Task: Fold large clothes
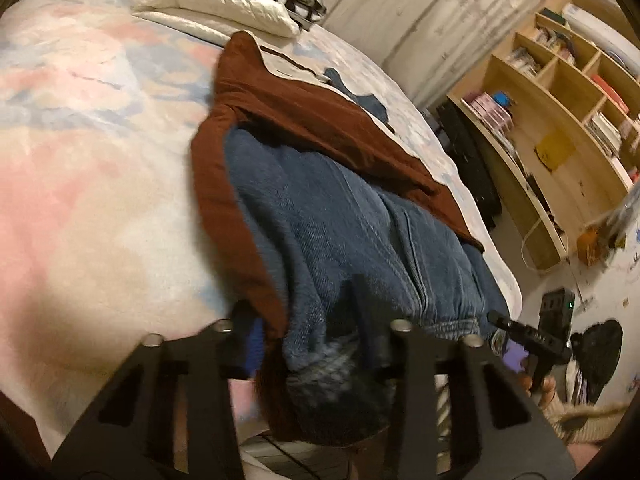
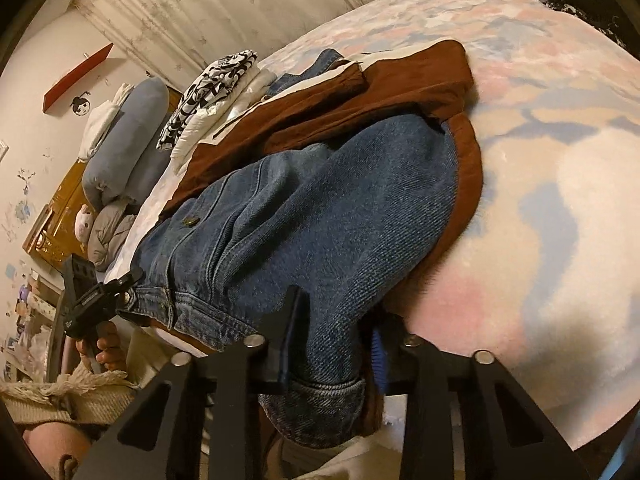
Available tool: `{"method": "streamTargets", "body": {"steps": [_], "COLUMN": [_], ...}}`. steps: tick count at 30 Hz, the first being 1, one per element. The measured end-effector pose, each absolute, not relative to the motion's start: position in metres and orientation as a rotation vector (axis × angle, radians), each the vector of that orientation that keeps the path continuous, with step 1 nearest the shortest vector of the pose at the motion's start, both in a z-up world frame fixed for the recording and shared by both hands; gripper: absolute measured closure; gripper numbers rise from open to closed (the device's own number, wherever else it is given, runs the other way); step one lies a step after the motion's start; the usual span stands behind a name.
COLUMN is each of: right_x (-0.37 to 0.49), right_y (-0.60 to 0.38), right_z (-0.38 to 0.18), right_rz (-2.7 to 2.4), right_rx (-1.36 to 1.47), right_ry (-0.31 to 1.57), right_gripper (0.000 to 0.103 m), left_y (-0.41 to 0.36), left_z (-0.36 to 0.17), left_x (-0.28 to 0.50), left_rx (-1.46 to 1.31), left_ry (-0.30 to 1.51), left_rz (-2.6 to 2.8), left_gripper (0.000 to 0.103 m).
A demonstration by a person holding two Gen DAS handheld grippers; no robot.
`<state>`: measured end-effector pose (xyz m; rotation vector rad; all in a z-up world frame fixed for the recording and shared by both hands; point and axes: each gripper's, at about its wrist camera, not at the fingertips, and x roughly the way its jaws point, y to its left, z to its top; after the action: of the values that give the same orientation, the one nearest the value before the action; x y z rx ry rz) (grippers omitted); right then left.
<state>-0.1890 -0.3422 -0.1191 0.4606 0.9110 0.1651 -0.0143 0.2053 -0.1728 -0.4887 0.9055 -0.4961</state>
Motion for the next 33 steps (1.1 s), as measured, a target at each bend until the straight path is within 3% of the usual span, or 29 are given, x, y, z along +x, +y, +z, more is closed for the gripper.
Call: {"method": "streamTargets", "body": {"steps": [10,20,27,33], "right_x": [-0.207,-0.212,-0.16,-0.064], "right_y": [-0.34,-0.352,-0.39,-0.426], "right_z": [-0.064,-0.042,-0.02,-0.002], "right_rz": [0.153,0.168,0.172,0.124], "right_rx": [0.384,0.485,0.666,0.813], "right_ry": [0.826,0.833,0.782,0.74], "right_gripper": [0.091,0.092,0.093,0.093], "left_y": [0.187,0.193,0.204,0.202], "left_z": [-0.117,-0.088,-0.066,-0.054], "left_x": [-0.042,-0.051,0.007,0.097], "left_rx": [-0.303,-0.326,-0.567,-0.682], "left_ry": [0.894,0.944,0.92,0.874], "left_rz": [-0.413,-0.449,-0.471,-0.43], "left_gripper": [0.096,0.096,0.096,0.096]}}
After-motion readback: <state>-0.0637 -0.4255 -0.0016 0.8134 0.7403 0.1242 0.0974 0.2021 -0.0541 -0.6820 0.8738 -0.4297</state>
